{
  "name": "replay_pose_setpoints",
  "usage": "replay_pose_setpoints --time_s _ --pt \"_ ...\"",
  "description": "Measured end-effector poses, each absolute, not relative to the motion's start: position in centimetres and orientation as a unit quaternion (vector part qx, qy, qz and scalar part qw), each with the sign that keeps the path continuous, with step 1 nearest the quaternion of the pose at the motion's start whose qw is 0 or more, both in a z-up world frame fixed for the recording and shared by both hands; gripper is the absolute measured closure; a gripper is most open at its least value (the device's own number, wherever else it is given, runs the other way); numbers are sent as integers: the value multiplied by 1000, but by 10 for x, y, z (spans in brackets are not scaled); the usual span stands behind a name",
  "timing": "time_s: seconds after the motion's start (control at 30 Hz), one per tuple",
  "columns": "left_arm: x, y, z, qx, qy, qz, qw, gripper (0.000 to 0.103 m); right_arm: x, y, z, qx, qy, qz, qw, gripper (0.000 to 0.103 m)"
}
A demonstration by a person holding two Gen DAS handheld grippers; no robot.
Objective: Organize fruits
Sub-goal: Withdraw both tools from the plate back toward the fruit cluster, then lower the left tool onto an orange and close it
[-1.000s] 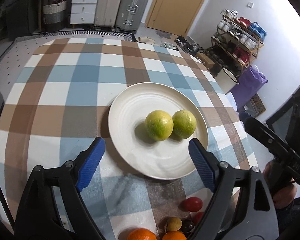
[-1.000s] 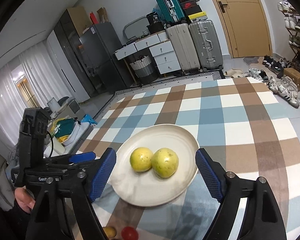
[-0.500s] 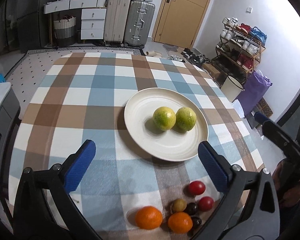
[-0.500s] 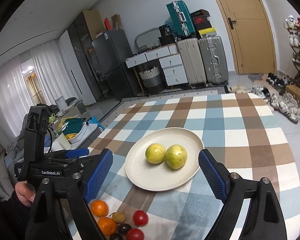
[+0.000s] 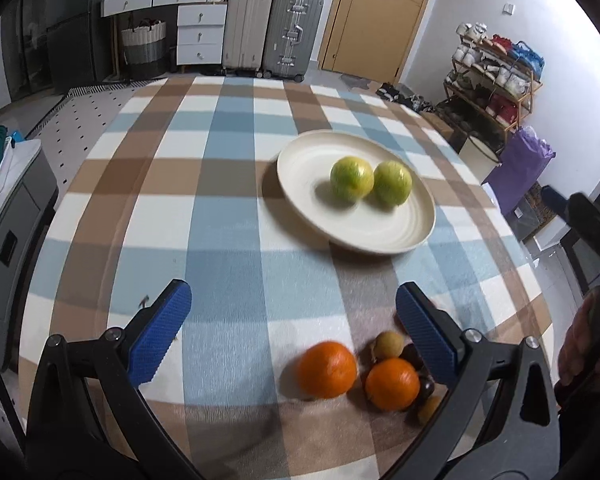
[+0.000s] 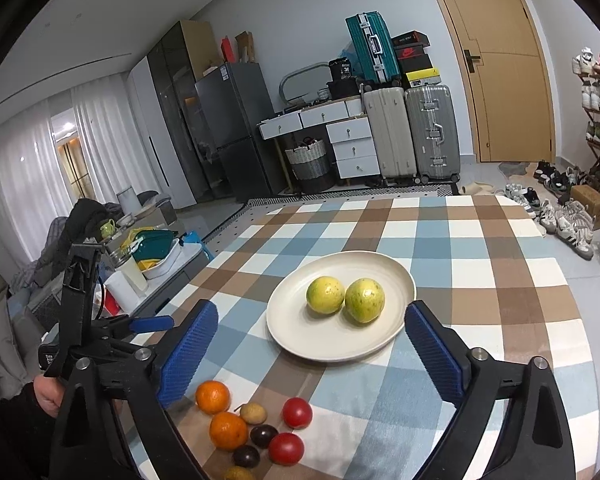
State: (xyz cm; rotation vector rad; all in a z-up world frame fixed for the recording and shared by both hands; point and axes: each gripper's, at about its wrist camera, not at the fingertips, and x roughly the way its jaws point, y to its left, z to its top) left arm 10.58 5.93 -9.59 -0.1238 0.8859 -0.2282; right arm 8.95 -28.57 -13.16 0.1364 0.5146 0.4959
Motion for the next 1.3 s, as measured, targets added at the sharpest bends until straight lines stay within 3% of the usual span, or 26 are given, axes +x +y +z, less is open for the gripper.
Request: replay_pose_setpoints --time_s 0.73,1.0,1.07,1.17,1.3 --pt "107 65 -143 -111 479 -123 862 2 74 -275 -140 54 269 242 931 6" --pt "108 64 -153 -128 502 -139 844 29 73 -274 -141 54 270 242 931 6" --pt "109 62 -153 -136 505 -163 837 52 73 -273 -144 55 272 242 930 6" --pt "106 52 -150 -127 506 -188 832 69 72 -270 -148 56 275 243 929 6" --pt "104 42 -146 -98 501 -186 840 69 71 -267 -152 56 276 245 928 6"
